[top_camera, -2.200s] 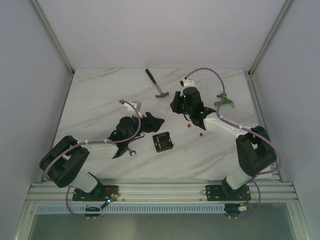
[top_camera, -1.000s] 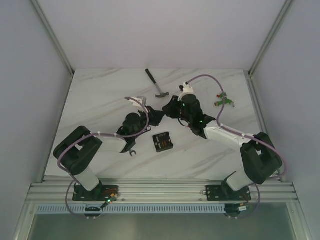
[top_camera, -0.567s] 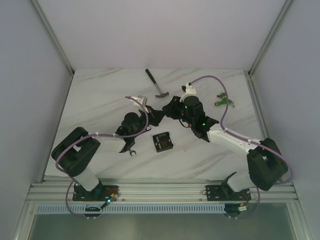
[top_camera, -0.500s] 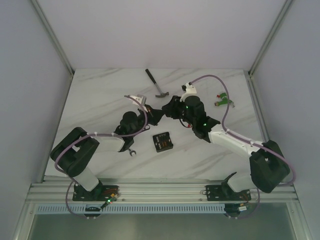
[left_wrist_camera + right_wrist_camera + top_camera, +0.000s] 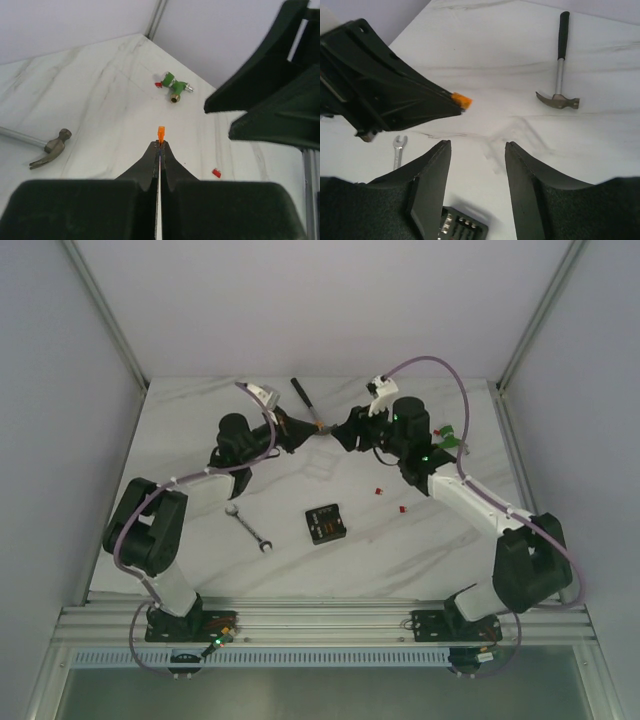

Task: Snap on the fuse box
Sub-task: Pick up the fuse from the center of the board.

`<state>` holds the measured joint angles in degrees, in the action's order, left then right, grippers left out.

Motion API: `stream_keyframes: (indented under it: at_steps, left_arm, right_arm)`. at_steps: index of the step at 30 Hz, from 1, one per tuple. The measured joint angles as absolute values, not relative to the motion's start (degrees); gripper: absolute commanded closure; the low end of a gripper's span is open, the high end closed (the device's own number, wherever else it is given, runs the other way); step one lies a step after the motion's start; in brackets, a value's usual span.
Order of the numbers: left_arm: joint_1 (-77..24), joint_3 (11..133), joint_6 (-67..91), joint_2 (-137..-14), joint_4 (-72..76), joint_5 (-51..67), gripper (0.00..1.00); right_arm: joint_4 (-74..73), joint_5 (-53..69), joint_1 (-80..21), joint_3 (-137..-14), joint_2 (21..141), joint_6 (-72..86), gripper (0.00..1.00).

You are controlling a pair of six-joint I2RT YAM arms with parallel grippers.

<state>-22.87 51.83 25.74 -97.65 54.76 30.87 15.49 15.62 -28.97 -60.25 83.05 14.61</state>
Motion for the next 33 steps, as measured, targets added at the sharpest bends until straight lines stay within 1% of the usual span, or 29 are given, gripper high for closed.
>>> stream_keyframes:
  at_steps: [3, 6, 10, 13, 17, 26, 33]
  left_arm:
    - [-21.0, 54.3, 26.3, -99.6, 54.3, 37.5, 1.0]
    - [-19.8, 57.8, 29.6, -104.2, 55.8, 44.5, 1.0]
    - [-19.0, 58.0, 30.8, -106.6, 53.8, 49.9, 1.0]
    - [-19.5, 57.6, 27.1, -104.7, 48.7, 51.1, 1.0]
    - [-20.9, 55.7, 22.3, -99.1, 43.7, 51.7, 1.0]
    - [-22.9, 51.4, 20.4, -96.1, 42.9, 54.6, 1.0]
    - [-24.4, 50.9, 20.0, -94.6, 42.1, 56.8, 1.0]
  right_arm:
    - [13.0, 20.8, -26.0, -63.2, 85.4, 11.8, 0.49]
    - [9.6, 26.2, -24.4, -68.1, 88.9, 8.2, 0.53]
    - [6.5, 33.4, -24.1, -71.3, 91.8, 3.8, 0.54]
    - [5.1, 37.4, -24.1, -69.8, 91.5, 1.2, 0.53]
    - [4.0, 40.1, -24.1, -64.9, 88.0, -1.4, 0.53]
    - [1.9, 45.9, -24.1, -64.2, 83.5, -7.5, 0.61]
    - [0.4, 50.5, -24.2, -64.2, 83.2, -9.8, 0.62]
